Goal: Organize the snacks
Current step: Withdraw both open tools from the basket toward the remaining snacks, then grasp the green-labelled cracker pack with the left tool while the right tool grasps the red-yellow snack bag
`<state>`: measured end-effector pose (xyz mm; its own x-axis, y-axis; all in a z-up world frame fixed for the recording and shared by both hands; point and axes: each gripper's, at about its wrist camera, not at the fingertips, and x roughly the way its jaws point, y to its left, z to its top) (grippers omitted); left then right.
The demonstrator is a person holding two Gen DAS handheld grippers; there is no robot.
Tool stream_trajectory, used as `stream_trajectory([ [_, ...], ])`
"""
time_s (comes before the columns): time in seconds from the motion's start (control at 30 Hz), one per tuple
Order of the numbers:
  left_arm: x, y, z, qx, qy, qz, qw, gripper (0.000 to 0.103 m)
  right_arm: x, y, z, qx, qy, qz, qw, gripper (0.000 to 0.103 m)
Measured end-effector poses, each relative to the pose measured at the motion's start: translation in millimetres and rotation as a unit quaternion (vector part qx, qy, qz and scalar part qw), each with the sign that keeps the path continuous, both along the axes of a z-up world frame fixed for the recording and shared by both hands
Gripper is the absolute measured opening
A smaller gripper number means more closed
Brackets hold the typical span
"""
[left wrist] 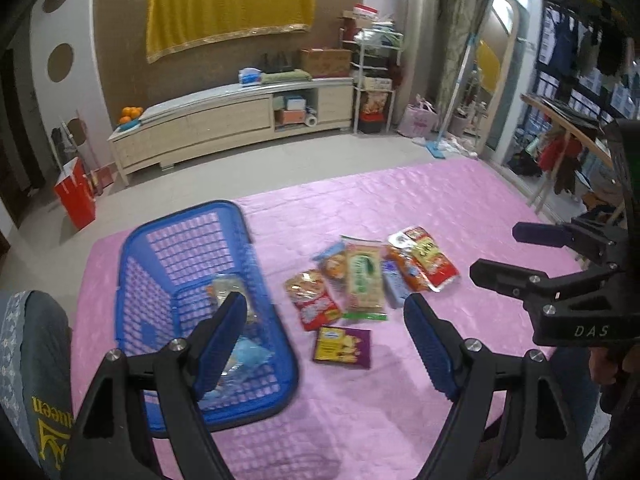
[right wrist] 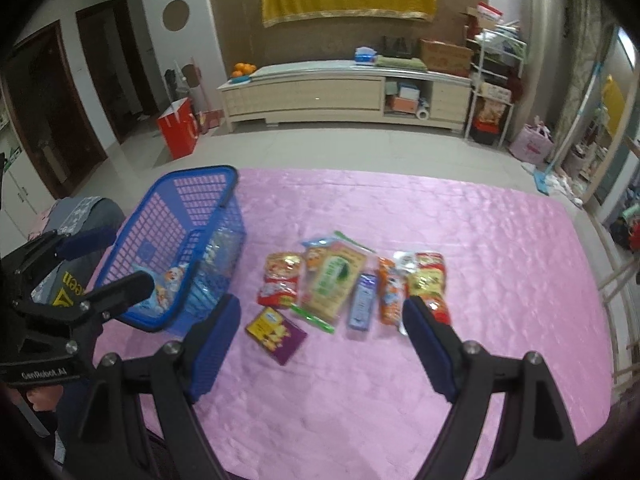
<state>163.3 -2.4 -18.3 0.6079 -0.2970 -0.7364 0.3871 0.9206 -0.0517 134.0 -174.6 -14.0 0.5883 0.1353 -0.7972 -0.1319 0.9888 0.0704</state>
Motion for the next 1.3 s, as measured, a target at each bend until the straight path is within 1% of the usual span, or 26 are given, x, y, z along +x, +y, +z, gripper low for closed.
stream_trajectory([
  [0.17,1,-33,-11,0.008,0.012,-0.017,0.9998,0.079,-8,-27,-6,-0.002,0.004,-0.019,1.0,0.086],
  [0.3,8,-56,-23,0.015,0.026,-0.021,0.9993,0.079,-10,-54,-14,0.004,0.008,-0.038,0.999,0.086],
  [0.5,25,-88,-45,0.038,0.051,-0.017,0.9978,0.079,-3,-87,-37,0.014,0.026,-0.06,0.998,0.086],
  [0.63,38,-105,-59,0.059,0.062,-0.012,0.9962,0.079,12,-104,-58,0.021,0.051,-0.072,0.996,0.086],
  [0.77,55,-121,-80,0.08,0.083,-0.01,0.9933,0.079,24,-116,-75,0.023,0.069,-0.075,0.995,0.086],
  [0.9,74,-127,-97,0.099,0.104,0.009,0.9896,0.079,37,-120,-91,0.022,0.085,-0.077,0.993,0.086],
  [0.97,82,-132,-106,0.118,0.108,0.018,0.9871,0.079,45,-122,-98,0.014,0.087,-0.077,0.993,0.086],
  [1.07,96,-142,-121,0.137,0.111,0.015,0.9842,0.079,59,-123,-107,0.014,0.094,-0.073,0.993,0.086],
  [1.13,106,-141,-131,0.145,0.116,0.019,0.9824,0.079,67,-124,-113,0.014,0.096,-0.073,0.993,0.086],
  [1.2,116,-140,-140,0.153,0.122,0.037,0.9799,0.079,73,-124,-117,0.013,0.099,-0.071,0.992,0.086],
  [1.3,128,-139,-150,0.147,0.132,0.03,0.9798,0.079,80,-125,-126,0.009,0.103,-0.065,0.993,0.086],
])
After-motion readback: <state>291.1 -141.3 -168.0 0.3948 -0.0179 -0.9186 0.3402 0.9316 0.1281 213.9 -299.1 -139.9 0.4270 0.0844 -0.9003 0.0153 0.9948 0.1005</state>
